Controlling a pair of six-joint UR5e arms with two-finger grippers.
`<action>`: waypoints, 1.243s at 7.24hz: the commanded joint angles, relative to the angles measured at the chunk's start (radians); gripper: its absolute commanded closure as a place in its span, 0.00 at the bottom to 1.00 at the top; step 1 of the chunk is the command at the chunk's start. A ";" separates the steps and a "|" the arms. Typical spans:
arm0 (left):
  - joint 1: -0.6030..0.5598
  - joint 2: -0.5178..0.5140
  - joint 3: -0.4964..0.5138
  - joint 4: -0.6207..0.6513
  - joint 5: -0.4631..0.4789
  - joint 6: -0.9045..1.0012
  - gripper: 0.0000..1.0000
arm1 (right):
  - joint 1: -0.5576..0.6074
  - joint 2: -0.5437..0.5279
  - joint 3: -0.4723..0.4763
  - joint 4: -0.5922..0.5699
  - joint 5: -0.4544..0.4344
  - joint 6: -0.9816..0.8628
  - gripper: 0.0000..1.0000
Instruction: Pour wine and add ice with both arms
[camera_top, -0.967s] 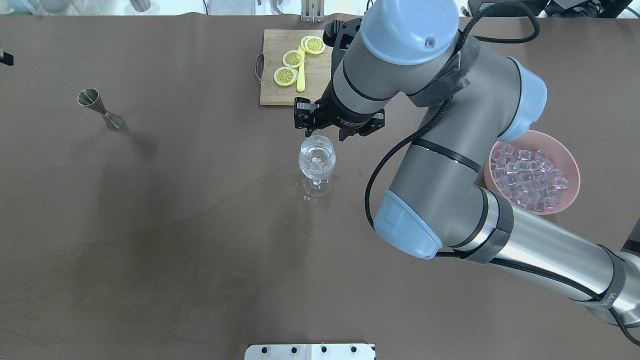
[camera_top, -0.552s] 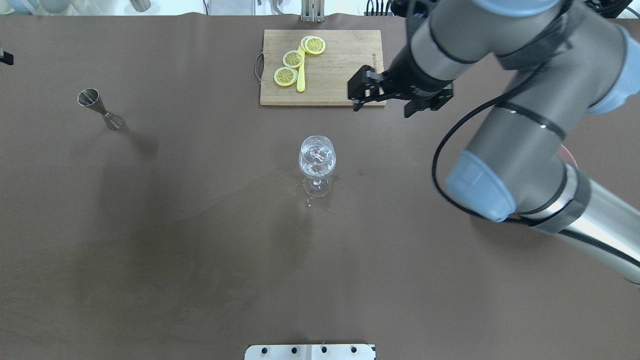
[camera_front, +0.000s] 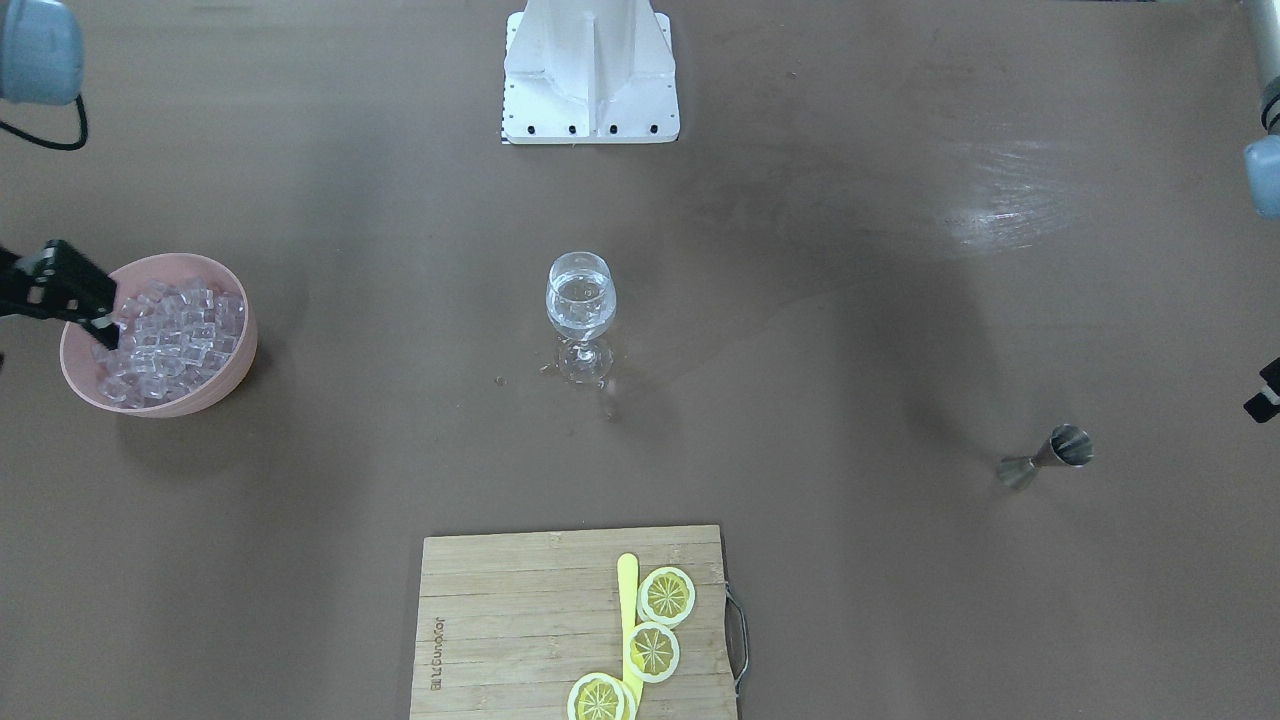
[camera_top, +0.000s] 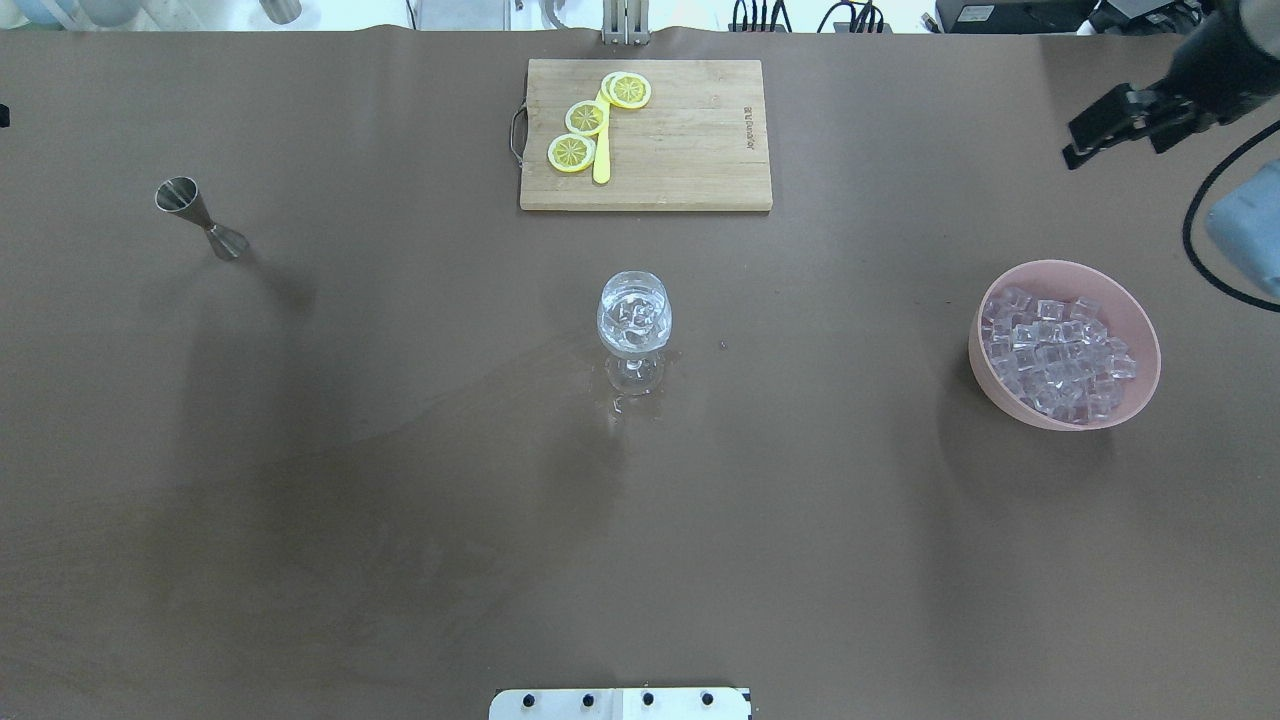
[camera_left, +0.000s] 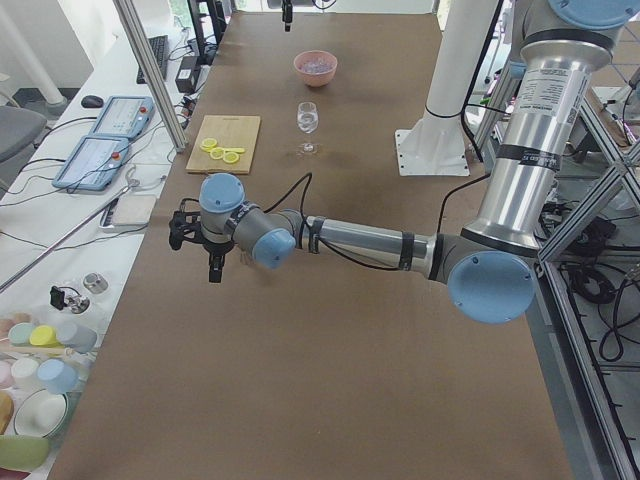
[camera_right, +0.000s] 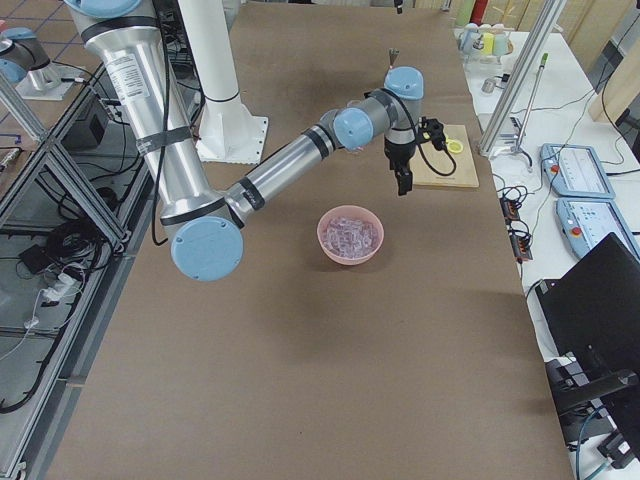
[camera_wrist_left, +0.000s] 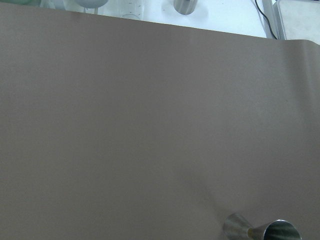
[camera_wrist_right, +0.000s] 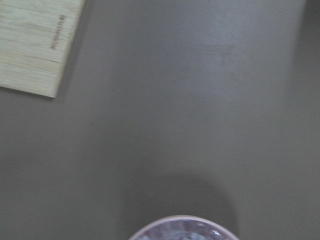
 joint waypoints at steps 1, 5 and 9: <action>-0.045 -0.006 -0.001 0.187 -0.022 0.279 0.01 | 0.151 -0.043 -0.170 0.004 0.007 -0.279 0.00; -0.118 0.111 -0.030 0.452 -0.038 0.573 0.01 | 0.223 -0.080 -0.210 0.004 0.010 -0.385 0.00; -0.109 0.153 -0.015 0.467 0.053 0.568 0.01 | 0.223 -0.080 -0.211 0.002 0.019 -0.383 0.00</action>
